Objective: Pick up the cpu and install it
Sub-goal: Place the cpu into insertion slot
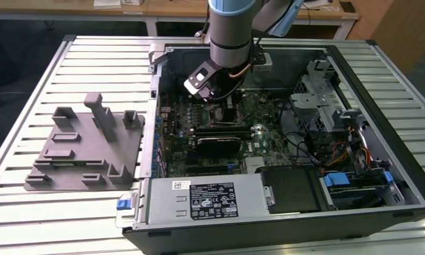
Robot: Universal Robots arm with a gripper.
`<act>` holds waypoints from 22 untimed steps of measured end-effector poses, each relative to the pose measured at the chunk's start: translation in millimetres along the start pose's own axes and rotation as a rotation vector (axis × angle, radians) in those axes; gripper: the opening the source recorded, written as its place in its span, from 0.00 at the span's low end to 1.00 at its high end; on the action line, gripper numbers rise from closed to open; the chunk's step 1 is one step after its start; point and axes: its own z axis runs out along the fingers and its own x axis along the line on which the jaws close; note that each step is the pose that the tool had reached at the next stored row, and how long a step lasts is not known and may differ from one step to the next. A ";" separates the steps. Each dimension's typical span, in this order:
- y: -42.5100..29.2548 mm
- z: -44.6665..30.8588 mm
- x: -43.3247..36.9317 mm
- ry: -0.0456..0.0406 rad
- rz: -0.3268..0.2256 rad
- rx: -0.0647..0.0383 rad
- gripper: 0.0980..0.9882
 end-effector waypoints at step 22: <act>0.6 -10.9 0.1 0.0007 0.000 0.000 0.54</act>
